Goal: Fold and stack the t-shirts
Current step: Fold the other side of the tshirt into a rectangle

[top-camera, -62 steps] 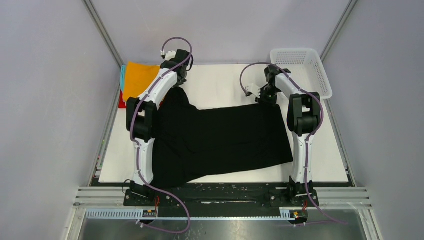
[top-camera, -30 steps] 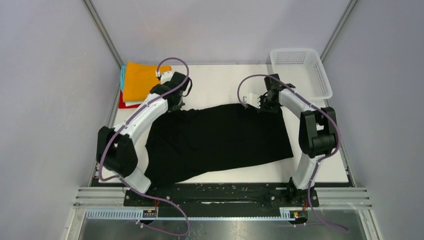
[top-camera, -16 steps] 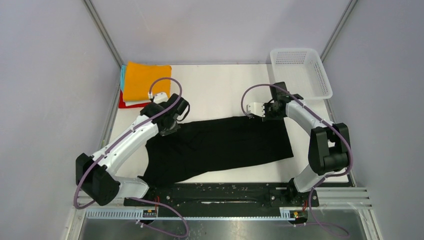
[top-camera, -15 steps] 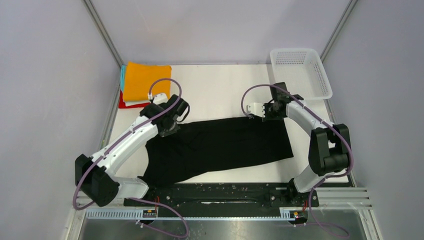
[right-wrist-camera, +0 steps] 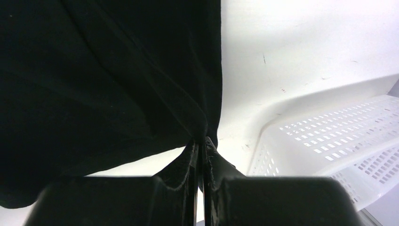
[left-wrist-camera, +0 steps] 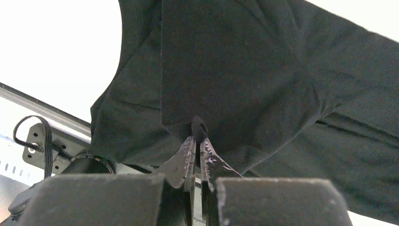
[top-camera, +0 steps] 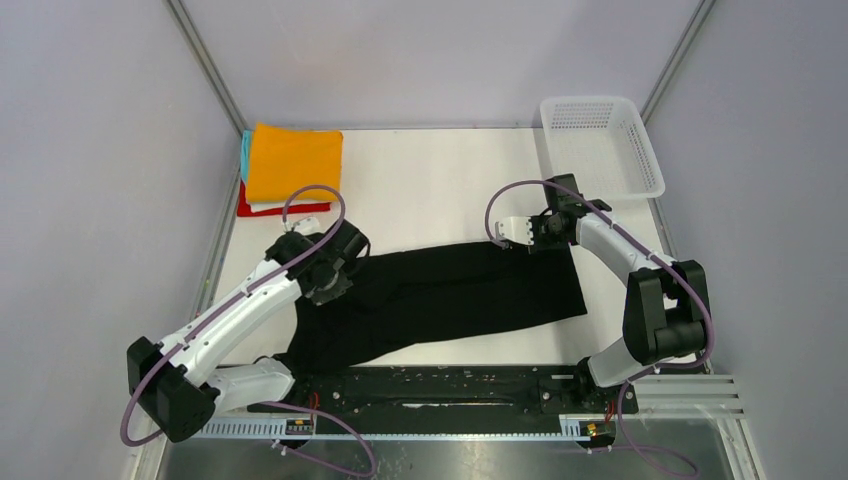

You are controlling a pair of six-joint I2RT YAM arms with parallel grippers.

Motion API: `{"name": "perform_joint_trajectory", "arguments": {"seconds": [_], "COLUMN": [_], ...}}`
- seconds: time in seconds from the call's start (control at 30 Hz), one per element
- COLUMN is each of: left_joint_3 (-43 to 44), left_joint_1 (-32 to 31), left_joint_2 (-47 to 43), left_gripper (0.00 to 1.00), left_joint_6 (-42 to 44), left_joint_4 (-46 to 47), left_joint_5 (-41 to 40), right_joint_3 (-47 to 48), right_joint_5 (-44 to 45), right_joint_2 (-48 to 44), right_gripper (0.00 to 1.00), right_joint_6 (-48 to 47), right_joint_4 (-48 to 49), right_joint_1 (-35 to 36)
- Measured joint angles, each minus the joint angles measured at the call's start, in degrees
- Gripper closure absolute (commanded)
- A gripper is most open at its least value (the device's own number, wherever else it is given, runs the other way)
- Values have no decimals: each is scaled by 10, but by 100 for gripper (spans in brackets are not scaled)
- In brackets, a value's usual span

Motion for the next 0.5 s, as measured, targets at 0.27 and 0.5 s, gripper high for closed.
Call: {"name": "perform_joint_trajectory", "arguments": {"seconds": [0.27,0.5], "left_joint_3": [-79,-148], "left_joint_1": [-39,-118], "left_joint_2": [-2,-25], "left_gripper": [97,77], "left_joint_6": [-44,-105], "left_joint_4": [3,22], "left_joint_5": [63,145], "right_joint_3": [-24,-62], "right_joint_5": [0,33], "right_joint_2": [-2,-29], "right_gripper": [81,58], "right_joint_6": [-22,-45], "right_joint_4": [-9,-28], "right_joint_1": [0,0]}}
